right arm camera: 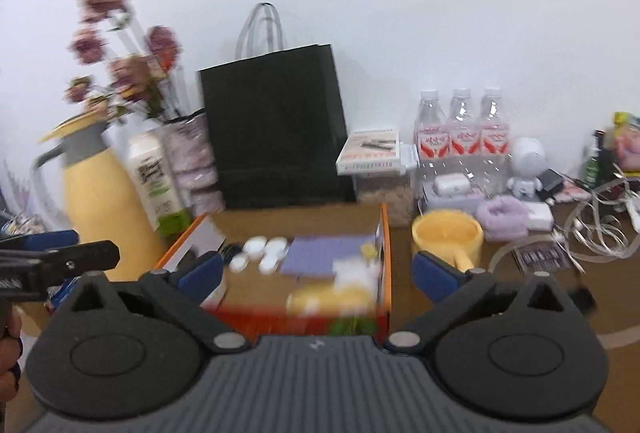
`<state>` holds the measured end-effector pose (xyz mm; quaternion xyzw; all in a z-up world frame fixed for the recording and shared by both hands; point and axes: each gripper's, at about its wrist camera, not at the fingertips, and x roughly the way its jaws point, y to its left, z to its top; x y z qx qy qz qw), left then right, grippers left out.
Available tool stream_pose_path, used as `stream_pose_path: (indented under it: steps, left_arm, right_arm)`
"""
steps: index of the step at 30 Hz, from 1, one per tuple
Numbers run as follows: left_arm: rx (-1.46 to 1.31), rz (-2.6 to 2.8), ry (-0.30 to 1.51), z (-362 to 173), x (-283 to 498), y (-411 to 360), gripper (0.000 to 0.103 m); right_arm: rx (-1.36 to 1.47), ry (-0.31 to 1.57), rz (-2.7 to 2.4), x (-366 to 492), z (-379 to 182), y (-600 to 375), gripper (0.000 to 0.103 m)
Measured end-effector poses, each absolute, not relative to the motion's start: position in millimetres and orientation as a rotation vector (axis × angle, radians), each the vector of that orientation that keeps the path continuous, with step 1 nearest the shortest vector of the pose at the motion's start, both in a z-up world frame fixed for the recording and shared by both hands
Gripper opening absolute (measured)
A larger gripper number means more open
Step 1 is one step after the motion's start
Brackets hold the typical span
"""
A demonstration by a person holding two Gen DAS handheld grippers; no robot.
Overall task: Organize objects
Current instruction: 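Withdraw both tools from the cardboard box back over the table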
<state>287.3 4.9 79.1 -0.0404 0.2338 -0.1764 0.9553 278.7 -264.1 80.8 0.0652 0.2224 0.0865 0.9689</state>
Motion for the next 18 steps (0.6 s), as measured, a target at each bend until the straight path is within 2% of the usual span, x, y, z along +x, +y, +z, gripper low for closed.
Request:
stream_pose_path:
  steps: [4,8,12,18]
  left_arm:
    - [-0.059,-0.344,0.493,52,194,6,0.102]
    - [-0.038,-0.354,0.518,36,126,12,0.103]
    - [-0.060,-0.346,0.594,24,111,12,0.103]
    - [-0.031,-0.306,0.576,20,111,1,0.103]
  right_arm:
    - [0.178,0.493,0.191,179,49,-267,0.103]
    - [0.181,0.518,0.173,99,41,-276,0.103]
    - [0.157,0.450,0.129,46,36,-282,0.103]
    - [0.070,0.495,0.160,46,22,-270,0.103]
